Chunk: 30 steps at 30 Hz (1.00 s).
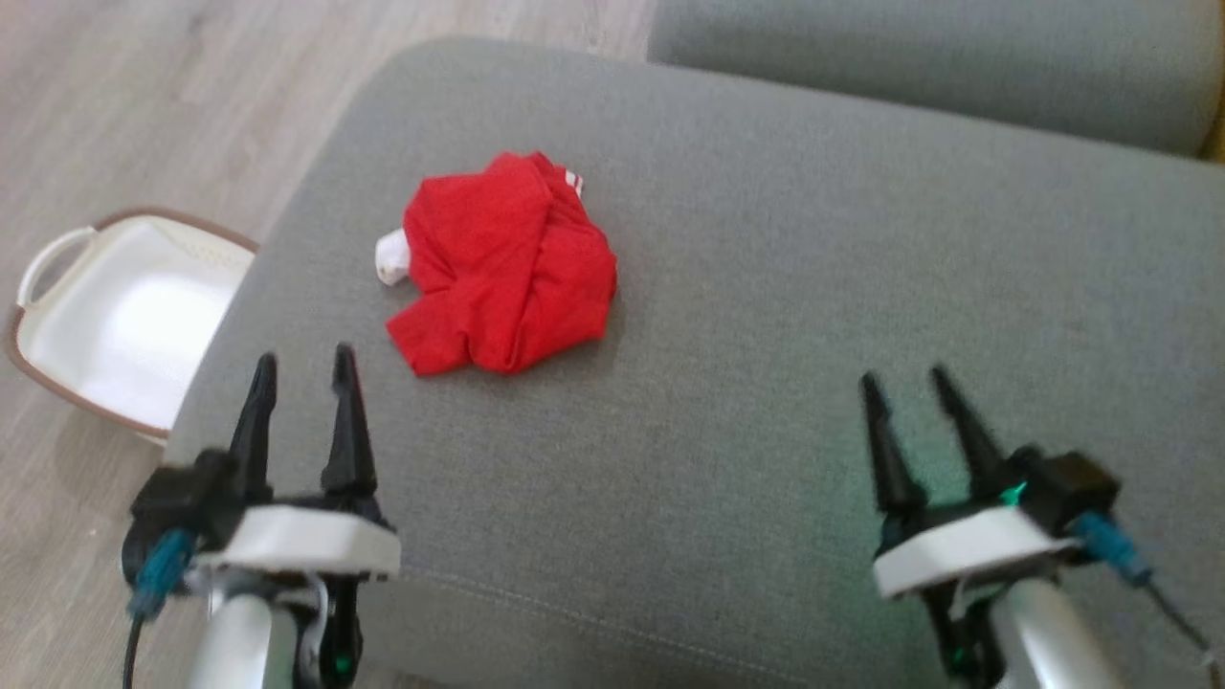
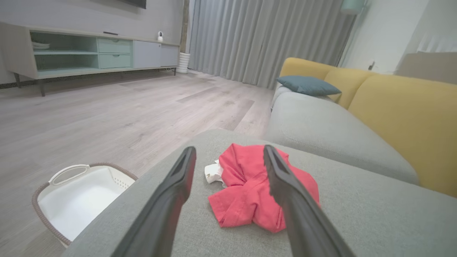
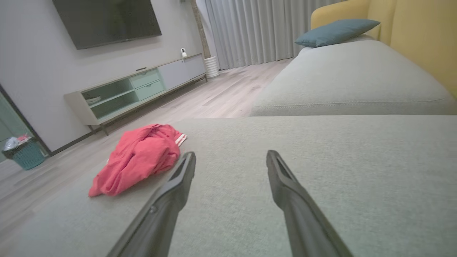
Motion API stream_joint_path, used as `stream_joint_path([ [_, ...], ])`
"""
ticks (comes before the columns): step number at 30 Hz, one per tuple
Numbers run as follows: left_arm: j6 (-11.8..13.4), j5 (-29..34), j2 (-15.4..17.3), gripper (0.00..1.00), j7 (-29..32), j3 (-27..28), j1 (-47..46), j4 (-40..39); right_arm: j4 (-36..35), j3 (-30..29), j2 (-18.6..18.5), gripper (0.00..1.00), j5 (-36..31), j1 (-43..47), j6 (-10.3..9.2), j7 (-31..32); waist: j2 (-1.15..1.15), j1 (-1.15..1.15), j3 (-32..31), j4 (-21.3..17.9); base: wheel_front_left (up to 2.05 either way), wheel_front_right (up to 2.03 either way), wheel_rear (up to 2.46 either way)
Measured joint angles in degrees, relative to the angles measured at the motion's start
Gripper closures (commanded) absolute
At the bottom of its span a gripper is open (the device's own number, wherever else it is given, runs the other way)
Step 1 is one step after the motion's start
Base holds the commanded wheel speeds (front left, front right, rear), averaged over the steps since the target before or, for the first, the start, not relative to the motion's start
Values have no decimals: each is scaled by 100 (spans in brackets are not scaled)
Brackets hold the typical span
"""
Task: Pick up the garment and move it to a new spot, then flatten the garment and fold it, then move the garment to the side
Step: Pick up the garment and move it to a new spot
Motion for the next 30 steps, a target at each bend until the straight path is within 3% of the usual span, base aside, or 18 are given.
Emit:
stream_joint_path([
  [4, -161, 131, -5, 0, 0, 136, -526, 404, -216, -430, 0, 0, -229, -269, 0, 99, 0, 0, 302, -62, 0, 0, 0],
  [10, -357, 265, 365, 0, 26, 328, -1723, 1457, -871, -1151, -1, 0, -692, -538, 0, 458, 0, 0, 853, -149, 0, 0, 0],
  [15, -660, 246, 653, 0, 610, 289, -2880, 2597, -1522, -1557, -1, 0, -978, -701, 0, 836, 0, 1, 1351, -220, 0, 0, 0],
  [20, -929, 254, 923, 0, 1305, -116, -3812, 3749, -2052, -1691, -2, 0, -1147, -803, 0, 1145, 0, 1, 1796, -297, 0, 0, 0],
  [30, -996, -207, 1047, 0, 1681, -888, -4805, 5192, -2531, -1629, -2, 0, -1209, -820, 0, 1418, 0, 1, 2289, -487, 0, 0, 0],
])
